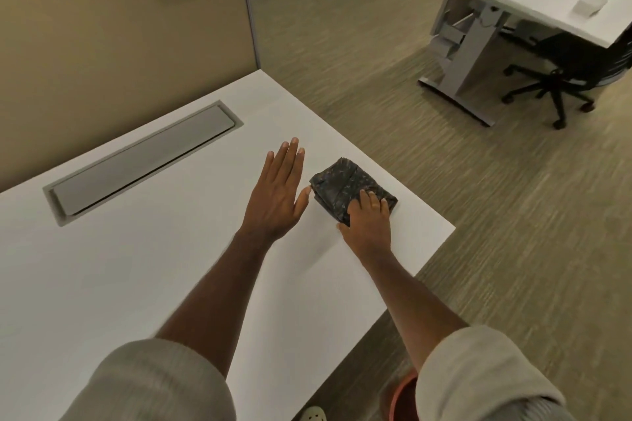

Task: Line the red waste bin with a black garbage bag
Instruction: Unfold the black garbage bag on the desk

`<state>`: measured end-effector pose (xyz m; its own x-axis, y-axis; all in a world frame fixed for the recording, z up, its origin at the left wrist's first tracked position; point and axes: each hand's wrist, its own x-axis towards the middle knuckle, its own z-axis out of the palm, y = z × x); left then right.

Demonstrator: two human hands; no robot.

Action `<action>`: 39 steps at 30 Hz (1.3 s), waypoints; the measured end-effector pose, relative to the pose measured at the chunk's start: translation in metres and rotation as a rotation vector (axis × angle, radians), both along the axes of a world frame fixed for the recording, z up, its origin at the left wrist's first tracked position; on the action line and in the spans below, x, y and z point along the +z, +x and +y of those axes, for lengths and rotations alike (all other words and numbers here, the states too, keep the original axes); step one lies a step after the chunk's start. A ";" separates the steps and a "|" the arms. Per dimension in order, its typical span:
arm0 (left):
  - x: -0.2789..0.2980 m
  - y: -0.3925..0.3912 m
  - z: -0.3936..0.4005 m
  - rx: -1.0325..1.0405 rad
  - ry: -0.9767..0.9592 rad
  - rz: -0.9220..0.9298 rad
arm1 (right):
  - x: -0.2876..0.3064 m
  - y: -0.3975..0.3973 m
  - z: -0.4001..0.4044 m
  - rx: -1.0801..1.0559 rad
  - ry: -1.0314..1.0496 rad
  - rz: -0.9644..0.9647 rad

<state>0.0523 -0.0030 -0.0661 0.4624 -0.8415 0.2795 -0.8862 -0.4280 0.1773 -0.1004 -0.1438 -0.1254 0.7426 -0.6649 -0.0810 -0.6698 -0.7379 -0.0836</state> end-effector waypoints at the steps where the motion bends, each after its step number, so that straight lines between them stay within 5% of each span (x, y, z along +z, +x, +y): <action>1: -0.001 0.001 0.001 -0.002 0.001 0.012 | -0.002 0.000 0.000 0.006 -0.002 0.000; 13: -0.016 -0.005 0.016 0.007 -0.005 0.025 | 0.008 -0.010 -0.007 0.024 -0.074 -0.121; 25: 0.024 -0.049 0.017 -0.011 -0.051 -0.017 | 0.092 -0.058 -0.014 -0.008 -0.081 -0.712; 39: 0.094 -0.241 0.001 -0.191 -0.102 -0.020 | 0.171 -0.239 0.003 0.054 -0.123 -0.886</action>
<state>-0.1887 -0.0022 0.0283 0.2906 -0.8805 0.3746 -0.9533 -0.2325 0.1930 -0.3391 -0.1407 0.0458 0.5291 -0.5937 0.6062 -0.3612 -0.8041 -0.4722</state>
